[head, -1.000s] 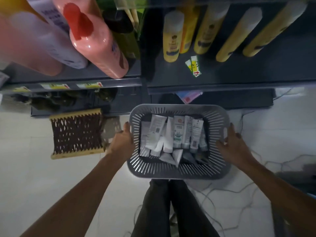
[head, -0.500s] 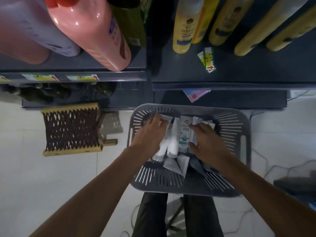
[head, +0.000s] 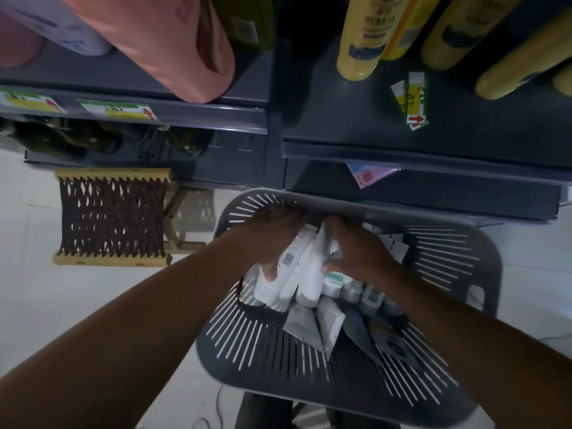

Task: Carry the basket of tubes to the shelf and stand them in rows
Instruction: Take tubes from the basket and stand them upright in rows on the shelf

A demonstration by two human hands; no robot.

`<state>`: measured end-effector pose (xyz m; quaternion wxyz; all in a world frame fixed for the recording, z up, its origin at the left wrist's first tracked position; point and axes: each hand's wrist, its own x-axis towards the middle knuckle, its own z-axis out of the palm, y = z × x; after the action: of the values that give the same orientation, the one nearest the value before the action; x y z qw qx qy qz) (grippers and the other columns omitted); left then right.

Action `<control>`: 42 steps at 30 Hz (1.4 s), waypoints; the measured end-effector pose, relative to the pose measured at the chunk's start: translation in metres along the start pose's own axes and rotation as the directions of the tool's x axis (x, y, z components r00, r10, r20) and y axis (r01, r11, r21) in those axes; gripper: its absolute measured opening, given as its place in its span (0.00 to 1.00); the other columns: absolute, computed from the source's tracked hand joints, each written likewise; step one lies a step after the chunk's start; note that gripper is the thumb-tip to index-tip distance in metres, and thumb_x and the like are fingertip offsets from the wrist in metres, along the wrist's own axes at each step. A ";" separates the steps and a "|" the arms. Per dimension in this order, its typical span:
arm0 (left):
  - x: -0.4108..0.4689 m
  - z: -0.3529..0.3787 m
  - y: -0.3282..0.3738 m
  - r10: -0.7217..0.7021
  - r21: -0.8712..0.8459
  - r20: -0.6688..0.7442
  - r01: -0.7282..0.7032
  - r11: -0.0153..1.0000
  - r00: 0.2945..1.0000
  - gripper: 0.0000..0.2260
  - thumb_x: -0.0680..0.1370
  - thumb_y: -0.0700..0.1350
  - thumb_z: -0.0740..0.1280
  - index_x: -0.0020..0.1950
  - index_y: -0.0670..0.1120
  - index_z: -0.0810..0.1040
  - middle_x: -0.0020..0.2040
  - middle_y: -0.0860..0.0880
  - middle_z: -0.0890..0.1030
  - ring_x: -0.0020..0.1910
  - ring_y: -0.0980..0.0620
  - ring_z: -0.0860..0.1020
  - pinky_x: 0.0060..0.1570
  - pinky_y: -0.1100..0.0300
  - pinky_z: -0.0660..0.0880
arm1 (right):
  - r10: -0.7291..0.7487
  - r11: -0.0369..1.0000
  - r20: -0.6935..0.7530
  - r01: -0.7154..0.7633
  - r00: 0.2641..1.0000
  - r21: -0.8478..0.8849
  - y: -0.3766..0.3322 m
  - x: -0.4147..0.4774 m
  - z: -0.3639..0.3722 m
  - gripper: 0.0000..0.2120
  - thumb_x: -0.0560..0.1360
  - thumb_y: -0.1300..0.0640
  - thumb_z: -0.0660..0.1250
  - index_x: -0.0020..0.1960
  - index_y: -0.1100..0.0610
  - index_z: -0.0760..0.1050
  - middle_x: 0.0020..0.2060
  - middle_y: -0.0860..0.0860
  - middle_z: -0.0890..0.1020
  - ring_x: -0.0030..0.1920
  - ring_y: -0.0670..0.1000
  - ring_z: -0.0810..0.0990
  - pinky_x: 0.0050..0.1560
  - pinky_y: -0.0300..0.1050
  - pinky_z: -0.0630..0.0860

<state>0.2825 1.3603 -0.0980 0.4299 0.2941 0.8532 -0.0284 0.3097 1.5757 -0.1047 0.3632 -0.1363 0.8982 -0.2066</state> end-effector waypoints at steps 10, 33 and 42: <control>-0.021 -0.036 0.035 -0.117 0.016 -0.116 0.120 0.993 0.986 0.26 0.72 0.53 0.75 0.64 0.41 0.74 0.61 0.43 0.79 0.59 0.42 0.79 0.57 0.49 0.76 | -0.047 0.999 -0.175 0.048 0.983 0.000 -0.010 -0.021 -0.016 0.31 0.68 0.42 0.76 0.67 0.52 0.73 0.65 0.50 0.78 0.64 0.54 0.76 0.59 0.52 0.76; -0.292 -0.297 0.118 -0.049 0.058 -0.660 0.116 0.992 0.750 0.11 0.70 0.40 0.67 0.51 0.46 0.75 0.49 0.45 0.81 0.49 0.40 0.80 0.43 0.50 0.73 | -0.332 0.881 -0.521 0.061 0.786 -0.470 -0.163 -0.254 -0.306 0.11 0.72 0.48 0.75 0.48 0.54 0.81 0.41 0.48 0.82 0.45 0.54 0.82 0.37 0.49 0.78; -0.365 -0.412 0.145 0.042 0.105 -0.842 0.086 0.991 0.539 0.10 0.72 0.45 0.70 0.50 0.50 0.72 0.47 0.49 0.80 0.46 0.45 0.79 0.43 0.52 0.78 | -0.274 0.931 -0.634 0.033 0.723 -0.365 -0.203 -0.335 -0.437 0.10 0.75 0.44 0.68 0.53 0.47 0.76 0.47 0.43 0.80 0.48 0.48 0.78 0.49 0.50 0.75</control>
<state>0.2301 1.4304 0.4645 -0.0538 0.2889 0.9543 0.0539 0.2532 1.6493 0.4751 -0.0338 -0.1855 0.9748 -0.1192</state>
